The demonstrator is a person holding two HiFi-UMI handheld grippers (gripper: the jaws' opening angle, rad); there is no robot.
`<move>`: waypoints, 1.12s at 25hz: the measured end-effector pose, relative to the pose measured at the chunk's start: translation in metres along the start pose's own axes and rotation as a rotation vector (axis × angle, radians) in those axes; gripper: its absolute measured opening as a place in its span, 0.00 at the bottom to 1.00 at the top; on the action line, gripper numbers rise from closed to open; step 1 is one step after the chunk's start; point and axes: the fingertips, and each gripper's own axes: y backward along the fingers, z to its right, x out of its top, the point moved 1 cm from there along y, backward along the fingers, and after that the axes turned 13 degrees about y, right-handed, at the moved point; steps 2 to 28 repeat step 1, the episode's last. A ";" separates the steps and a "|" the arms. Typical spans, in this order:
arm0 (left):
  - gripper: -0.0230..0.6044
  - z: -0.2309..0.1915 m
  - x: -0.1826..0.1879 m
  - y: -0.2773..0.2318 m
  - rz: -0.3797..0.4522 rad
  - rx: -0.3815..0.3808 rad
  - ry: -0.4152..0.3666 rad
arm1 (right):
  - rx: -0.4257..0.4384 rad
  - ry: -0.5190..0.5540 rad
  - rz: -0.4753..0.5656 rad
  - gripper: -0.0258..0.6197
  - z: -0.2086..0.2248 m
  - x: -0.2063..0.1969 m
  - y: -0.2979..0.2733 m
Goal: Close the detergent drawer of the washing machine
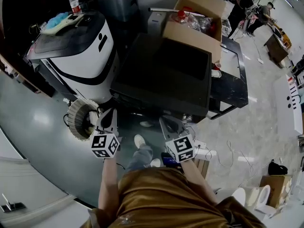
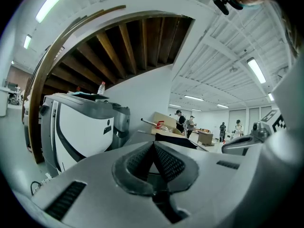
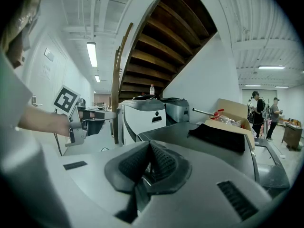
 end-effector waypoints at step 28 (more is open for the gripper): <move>0.08 0.001 0.001 0.000 0.002 0.000 -0.001 | 0.001 0.001 0.000 0.06 0.000 0.000 0.001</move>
